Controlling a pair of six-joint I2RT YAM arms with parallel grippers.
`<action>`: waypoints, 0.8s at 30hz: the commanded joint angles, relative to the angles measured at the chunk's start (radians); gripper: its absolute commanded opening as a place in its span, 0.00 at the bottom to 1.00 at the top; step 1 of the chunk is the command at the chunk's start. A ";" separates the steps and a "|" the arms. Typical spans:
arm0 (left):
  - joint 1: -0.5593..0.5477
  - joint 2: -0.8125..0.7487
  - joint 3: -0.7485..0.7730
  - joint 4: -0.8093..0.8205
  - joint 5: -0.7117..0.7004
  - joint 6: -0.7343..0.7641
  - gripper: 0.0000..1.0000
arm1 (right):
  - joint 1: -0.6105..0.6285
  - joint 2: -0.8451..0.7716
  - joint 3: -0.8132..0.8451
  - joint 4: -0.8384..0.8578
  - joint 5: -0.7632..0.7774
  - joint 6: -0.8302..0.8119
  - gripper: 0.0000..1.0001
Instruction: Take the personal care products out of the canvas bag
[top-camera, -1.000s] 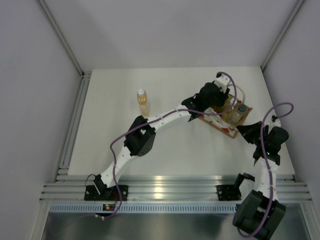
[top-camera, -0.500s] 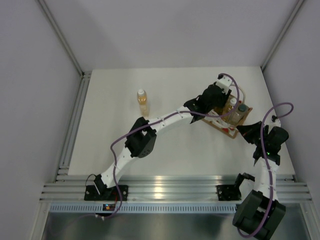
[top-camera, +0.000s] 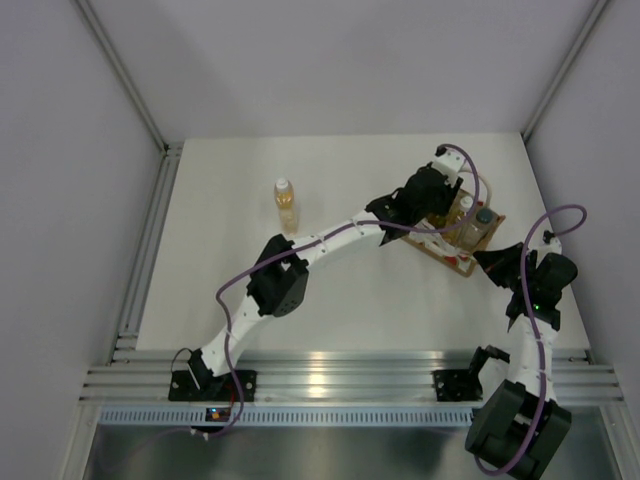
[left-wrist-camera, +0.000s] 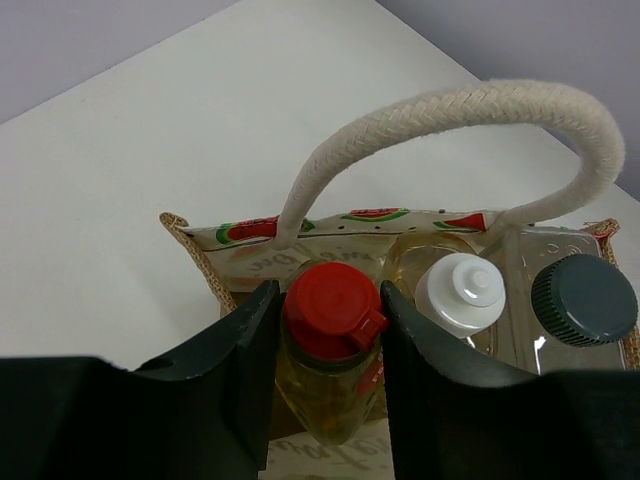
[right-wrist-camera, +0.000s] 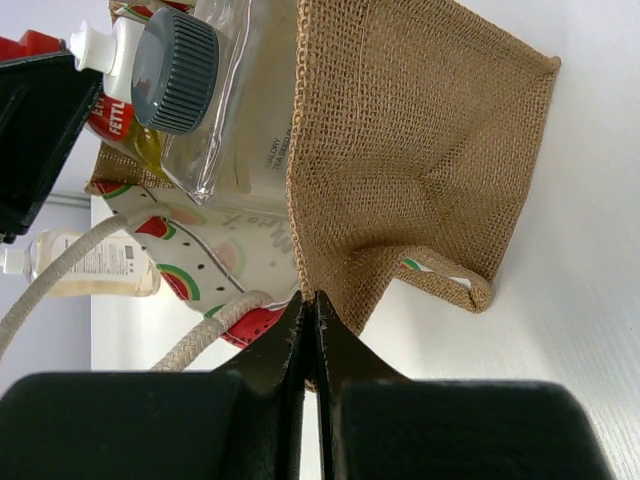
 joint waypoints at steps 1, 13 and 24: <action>-0.008 -0.181 0.081 0.143 0.003 -0.024 0.00 | 0.007 0.004 0.018 -0.071 -0.015 -0.031 0.00; -0.008 -0.263 0.082 0.143 -0.035 -0.016 0.00 | 0.007 0.007 0.021 -0.071 -0.012 -0.033 0.00; -0.008 -0.402 0.027 0.123 -0.133 -0.001 0.00 | 0.007 0.004 0.016 -0.071 -0.004 -0.042 0.00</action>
